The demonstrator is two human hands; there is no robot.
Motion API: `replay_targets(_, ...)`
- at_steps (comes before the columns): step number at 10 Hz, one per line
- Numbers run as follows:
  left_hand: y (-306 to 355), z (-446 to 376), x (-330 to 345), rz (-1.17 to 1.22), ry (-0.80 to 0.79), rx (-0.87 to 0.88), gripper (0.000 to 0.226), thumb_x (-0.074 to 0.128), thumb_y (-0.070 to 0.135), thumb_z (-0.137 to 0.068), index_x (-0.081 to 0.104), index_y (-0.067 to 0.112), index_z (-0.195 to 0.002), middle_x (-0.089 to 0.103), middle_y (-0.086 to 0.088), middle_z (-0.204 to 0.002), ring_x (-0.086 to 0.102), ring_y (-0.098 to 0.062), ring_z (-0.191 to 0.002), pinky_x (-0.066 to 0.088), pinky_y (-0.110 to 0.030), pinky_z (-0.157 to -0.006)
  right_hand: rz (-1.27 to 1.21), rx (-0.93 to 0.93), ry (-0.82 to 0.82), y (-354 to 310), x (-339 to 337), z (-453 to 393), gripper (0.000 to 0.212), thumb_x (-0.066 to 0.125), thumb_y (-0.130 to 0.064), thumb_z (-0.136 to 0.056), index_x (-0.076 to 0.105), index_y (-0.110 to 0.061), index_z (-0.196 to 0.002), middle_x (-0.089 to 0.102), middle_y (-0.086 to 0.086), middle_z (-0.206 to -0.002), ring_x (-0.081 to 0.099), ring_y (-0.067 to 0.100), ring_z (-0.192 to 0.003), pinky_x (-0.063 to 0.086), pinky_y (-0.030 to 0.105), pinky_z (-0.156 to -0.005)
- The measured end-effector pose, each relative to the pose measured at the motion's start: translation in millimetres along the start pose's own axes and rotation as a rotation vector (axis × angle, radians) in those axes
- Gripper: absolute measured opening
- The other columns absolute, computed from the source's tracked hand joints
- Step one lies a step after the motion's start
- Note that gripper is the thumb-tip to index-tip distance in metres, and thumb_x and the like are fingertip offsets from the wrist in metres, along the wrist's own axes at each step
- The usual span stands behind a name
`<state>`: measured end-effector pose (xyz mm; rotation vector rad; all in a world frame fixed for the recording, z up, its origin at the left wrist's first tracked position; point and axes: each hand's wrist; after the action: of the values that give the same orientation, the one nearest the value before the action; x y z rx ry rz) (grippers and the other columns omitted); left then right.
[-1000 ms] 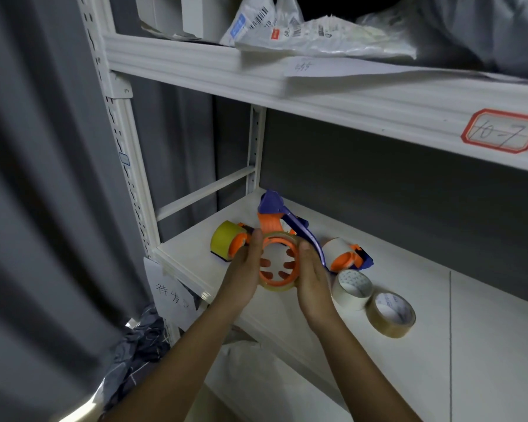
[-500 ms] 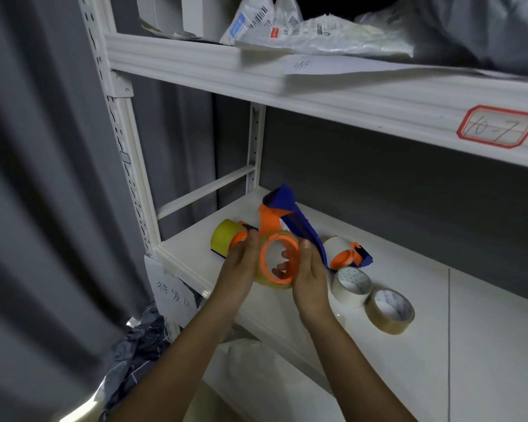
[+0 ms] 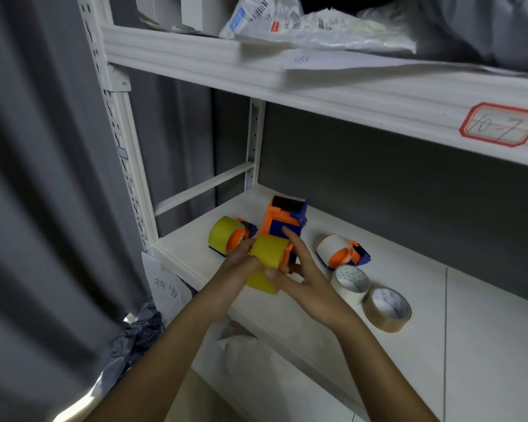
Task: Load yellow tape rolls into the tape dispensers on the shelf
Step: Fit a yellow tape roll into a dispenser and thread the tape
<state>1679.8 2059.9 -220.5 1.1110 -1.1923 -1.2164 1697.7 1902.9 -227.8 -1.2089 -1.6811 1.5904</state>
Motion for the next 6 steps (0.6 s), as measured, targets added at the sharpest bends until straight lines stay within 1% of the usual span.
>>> replay_targets(1, -5.3, 0.3, -0.8, -0.101, 0.006, 0.019, 0.05, 0.04, 0.005, -0.088, 0.047, 0.054, -0.094, 0.066, 0.029, -0.083, 0.059, 0.017, -0.075, 0.045, -0.003, -0.061, 0.032, -0.06, -0.002, -2.9, -2.0, -5.7, 0.064, 0.076, -0.018, -0.077, 0.04, -0.048, -0.121, 0.049, -0.035, -0.112, 0.054, -0.003, -0.103, 0.052, 0.018, -0.077)
replay_targets(2, -5.5, 1.7, 0.8, -0.104, 0.073, 0.024, 0.045, 0.036, 0.009, -0.09, 0.048, 0.052, -0.096, 0.059, 0.018, -0.093, 0.058, 0.01, -0.078, 0.046, -0.009, -0.062, -0.027, -0.056, -0.001, -0.3, 0.0, -6.2, 0.067, 0.078, -0.011, -0.074, 0.044, -0.046, -0.119, 0.052, -0.036, -0.105, 0.056, -0.004, -0.098, 0.052, 0.017, -0.071)
replay_targets(3, 0.9, 1.2, 3.7, -0.004, 0.129, -0.032, 0.033, 0.032, 0.013, -0.096, 0.047, 0.039, -0.109, 0.058, 0.007, -0.101, 0.056, -0.01, -0.094, 0.048, -0.028, -0.081, 0.167, -0.13, 0.031, 3.9, 4.8, -2.5, 0.075, 0.081, -0.015, -0.071, 0.04, -0.035, -0.131, 0.044, -0.013, -0.128, 0.05, 0.007, -0.113, 0.053, 0.024, -0.084)
replay_targets(4, 6.1, 2.0, 3.3, 0.071, 0.159, -0.106, 0.027, 0.032, 0.02, -0.099, 0.052, 0.024, -0.116, 0.06, -0.011, -0.116, 0.056, -0.028, -0.108, 0.044, -0.044, -0.1, 0.526, -0.297, 0.016, 12.0, 3.7, -0.6, 0.08, 0.079, -0.028, -0.071, 0.034, -0.034, -0.137, 0.029, -0.01, -0.142, 0.035, 0.006, -0.129, 0.042, 0.016, -0.097)
replay_targets(5, 3.7, 5.4, -0.9, 0.097, 0.129, -0.065, 0.027, 0.035, 0.024, -0.1, 0.053, 0.012, -0.116, 0.057, -0.013, -0.116, 0.055, -0.028, -0.108, 0.043, -0.045, -0.101, 0.757, -0.393, 0.059, 15.0, 3.9, 2.0, 0.079, 0.075, -0.033, -0.073, 0.033, -0.033, -0.14, 0.023, -0.006, -0.148, 0.03, 0.014, -0.134, 0.037, 0.02, -0.1)
replay_targets(6, 2.6, 6.7, -2.8, 0.063, 0.117, -0.034, 0.031, 0.036, 0.019, -0.098, 0.05, 0.006, -0.123, 0.053, -0.013, -0.122, 0.05, -0.028, -0.114, 0.039, -0.046, -0.105, 0.747, -0.385, 0.083, 14.8, 4.1, -0.3, 0.079, 0.076, -0.037, -0.071, 0.036, -0.033, -0.139, 0.025, -0.007, -0.147, 0.031, 0.012, -0.134, 0.042, 0.026, -0.101)
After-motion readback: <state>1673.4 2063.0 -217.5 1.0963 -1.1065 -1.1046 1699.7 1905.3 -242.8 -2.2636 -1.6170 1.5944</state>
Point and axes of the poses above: each hand's wrist, its own z-axis away from the middle knuckle, its own x-axis out of the palm, y = z × x
